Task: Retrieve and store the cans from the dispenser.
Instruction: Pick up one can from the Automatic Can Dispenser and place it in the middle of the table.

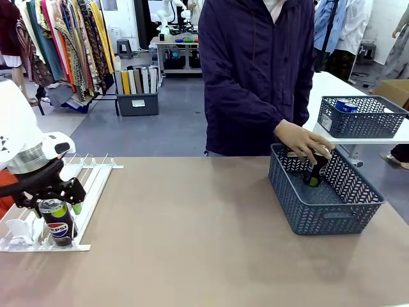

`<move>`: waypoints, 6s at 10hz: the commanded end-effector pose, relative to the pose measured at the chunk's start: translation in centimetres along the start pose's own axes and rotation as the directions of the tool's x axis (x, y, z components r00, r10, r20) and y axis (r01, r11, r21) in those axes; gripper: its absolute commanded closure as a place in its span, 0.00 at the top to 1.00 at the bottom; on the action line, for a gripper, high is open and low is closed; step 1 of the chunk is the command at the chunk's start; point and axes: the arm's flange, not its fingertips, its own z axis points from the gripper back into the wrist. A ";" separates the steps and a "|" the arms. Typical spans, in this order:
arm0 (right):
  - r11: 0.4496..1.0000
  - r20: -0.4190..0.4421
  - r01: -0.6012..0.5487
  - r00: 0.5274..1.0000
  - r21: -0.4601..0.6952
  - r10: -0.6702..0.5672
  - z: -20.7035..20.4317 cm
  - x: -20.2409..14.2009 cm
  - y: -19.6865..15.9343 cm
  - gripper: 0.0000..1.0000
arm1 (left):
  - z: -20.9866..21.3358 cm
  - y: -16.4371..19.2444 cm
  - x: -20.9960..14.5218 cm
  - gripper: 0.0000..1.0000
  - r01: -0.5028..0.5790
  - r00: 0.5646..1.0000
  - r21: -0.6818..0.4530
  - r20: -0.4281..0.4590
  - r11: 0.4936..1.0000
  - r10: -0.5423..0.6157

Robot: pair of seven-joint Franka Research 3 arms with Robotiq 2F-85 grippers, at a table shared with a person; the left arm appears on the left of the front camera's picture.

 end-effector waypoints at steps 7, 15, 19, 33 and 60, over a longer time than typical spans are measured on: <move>1.000 0.024 -0.022 0.999 0.021 0.021 -0.1 0.5 0.2 1.00 | -0.1 0.0 -0.6 0.00 -0.001 1.000 0.052 -0.003 0.999 0.001; 1.000 0.024 -0.022 0.999 0.021 0.021 -0.1 0.5 0.2 1.00 | 17.3 0.4 -5.3 0.00 0.122 0.951 0.037 0.282 0.992 -0.127; 1.000 0.024 -0.022 0.999 0.021 0.021 -0.1 0.5 0.2 1.00 | 20.4 0.3 -7.3 0.00 0.125 0.939 0.030 0.320 0.992 -0.128; 1.000 0.024 -0.022 0.999 0.021 0.021 -0.1 0.5 0.2 1.00 | 3.2 -34.9 7.2 0.00 0.610 0.788 0.026 0.084 0.792 -0.610; 1.000 0.024 -0.022 0.999 0.021 0.021 -0.1 0.5 0.2 1.00 | 11.1 13.0 -5.1 1.00 0.135 0.907 -0.866 0.303 0.482 0.291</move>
